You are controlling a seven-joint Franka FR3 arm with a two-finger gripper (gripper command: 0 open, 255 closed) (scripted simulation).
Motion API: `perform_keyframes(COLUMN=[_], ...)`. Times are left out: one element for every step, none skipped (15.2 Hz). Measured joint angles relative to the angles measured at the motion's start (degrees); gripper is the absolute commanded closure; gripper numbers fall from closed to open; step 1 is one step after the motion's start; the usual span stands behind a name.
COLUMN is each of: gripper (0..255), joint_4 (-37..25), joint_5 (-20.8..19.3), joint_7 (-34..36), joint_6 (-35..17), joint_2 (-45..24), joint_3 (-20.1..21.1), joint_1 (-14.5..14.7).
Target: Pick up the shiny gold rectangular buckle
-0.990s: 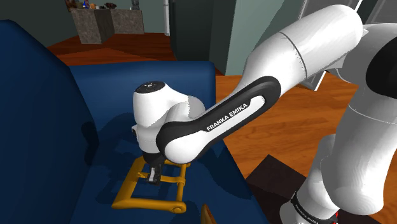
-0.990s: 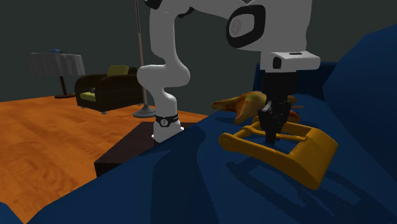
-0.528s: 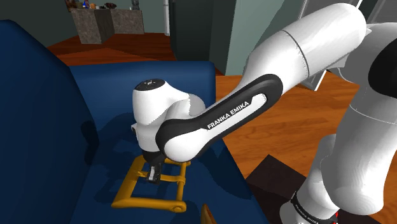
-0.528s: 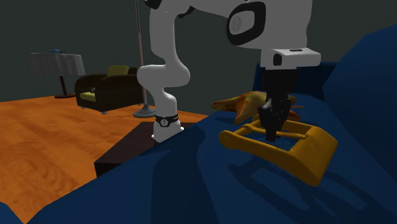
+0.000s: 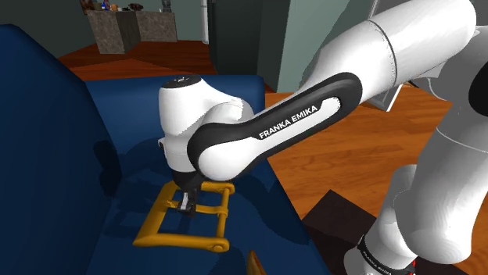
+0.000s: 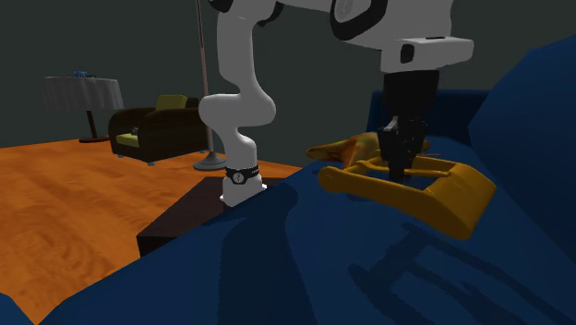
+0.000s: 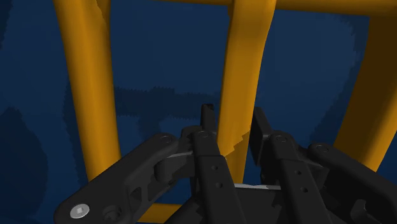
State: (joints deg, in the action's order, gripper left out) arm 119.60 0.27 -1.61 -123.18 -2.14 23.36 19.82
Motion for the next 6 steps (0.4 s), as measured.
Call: perform_keyframes(gripper=[255, 255, 255, 255, 255, 255], joint_4=[-0.4, -1.0, -1.3, -1.7, -2.2, -2.5], joint_5=[0.2, 0.3, 0.4, 0.6, 0.7, 0.8], joint_7=[-0.2, -0.3, -0.3, -0.4, -0.4, -0.5], joint_6=[0.7, 1.6, 2.2, 2.9, 3.7, 4.1], joint_2=[0.3, 0.6, 0.9, 1.3, 1.6, 1.8], joint_3=[0.0, -0.1, 0.0, 0.0, 0.0, 0.0], joint_1=[-0.1, -0.1, -0.1, -0.1, -0.1, -0.1])
